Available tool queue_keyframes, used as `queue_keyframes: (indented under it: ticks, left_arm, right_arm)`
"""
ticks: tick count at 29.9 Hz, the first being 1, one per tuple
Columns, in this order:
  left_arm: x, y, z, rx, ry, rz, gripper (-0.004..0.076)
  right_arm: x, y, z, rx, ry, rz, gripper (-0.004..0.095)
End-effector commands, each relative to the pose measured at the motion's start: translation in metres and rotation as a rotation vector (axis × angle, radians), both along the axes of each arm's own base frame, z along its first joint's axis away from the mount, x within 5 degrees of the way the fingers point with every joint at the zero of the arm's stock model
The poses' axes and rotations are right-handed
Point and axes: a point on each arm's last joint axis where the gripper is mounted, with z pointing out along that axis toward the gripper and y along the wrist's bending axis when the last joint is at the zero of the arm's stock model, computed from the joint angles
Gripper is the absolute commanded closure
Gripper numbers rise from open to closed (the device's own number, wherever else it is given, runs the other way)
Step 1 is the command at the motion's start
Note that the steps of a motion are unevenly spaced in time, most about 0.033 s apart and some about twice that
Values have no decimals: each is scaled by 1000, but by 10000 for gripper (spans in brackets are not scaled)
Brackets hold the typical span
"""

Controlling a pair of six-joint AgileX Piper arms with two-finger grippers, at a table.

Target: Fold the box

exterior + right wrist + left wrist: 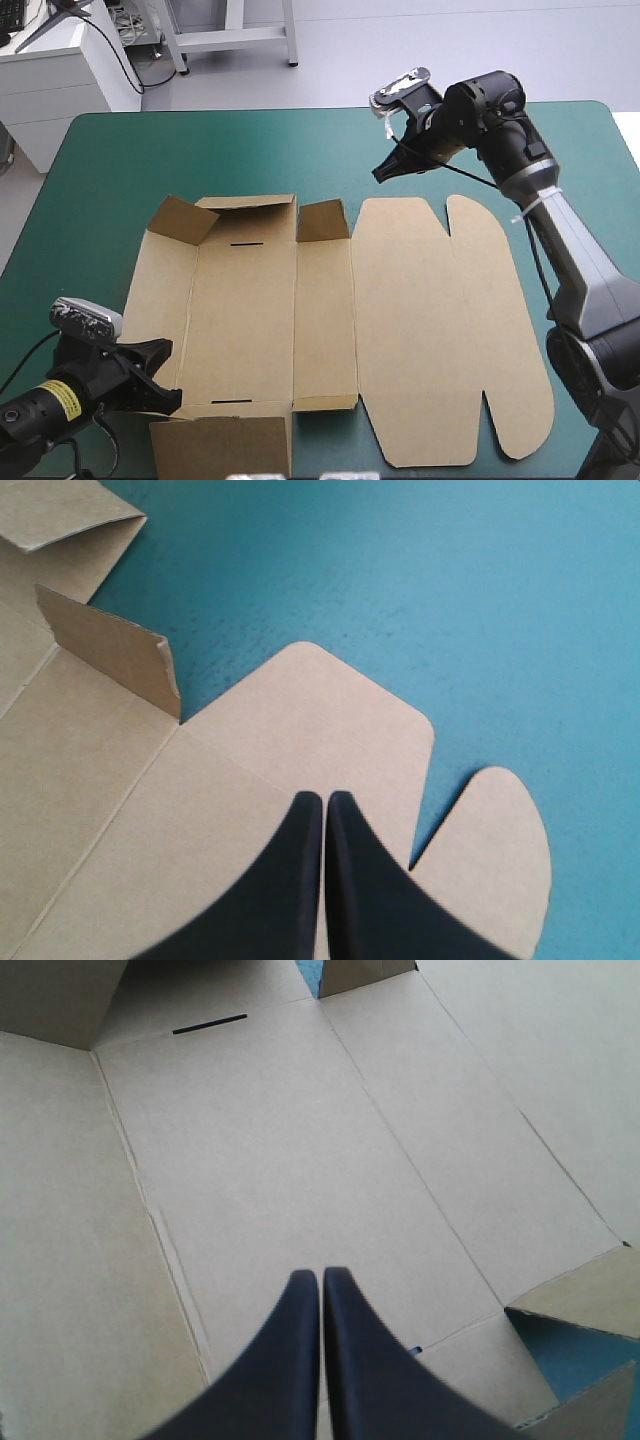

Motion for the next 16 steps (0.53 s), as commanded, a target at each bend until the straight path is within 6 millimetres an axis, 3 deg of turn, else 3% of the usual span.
queue_keyframes:
  ticks: [1, 9, 16]
  left_arm:
    - [7, -1, 15, -5, -78, 20, 732]
    - [29, -8, 31, 102, -38, 44, 732]
    - [60, -20, 25, 251, 31, 64, 732]
  right_arm:
    - [-22, -22, 30, 42, -62, -79, 927]
    - [-52, -42, 4, 39, 70, -148, 927]
    - [-94, -54, -14, 39, 124, -146, 927]
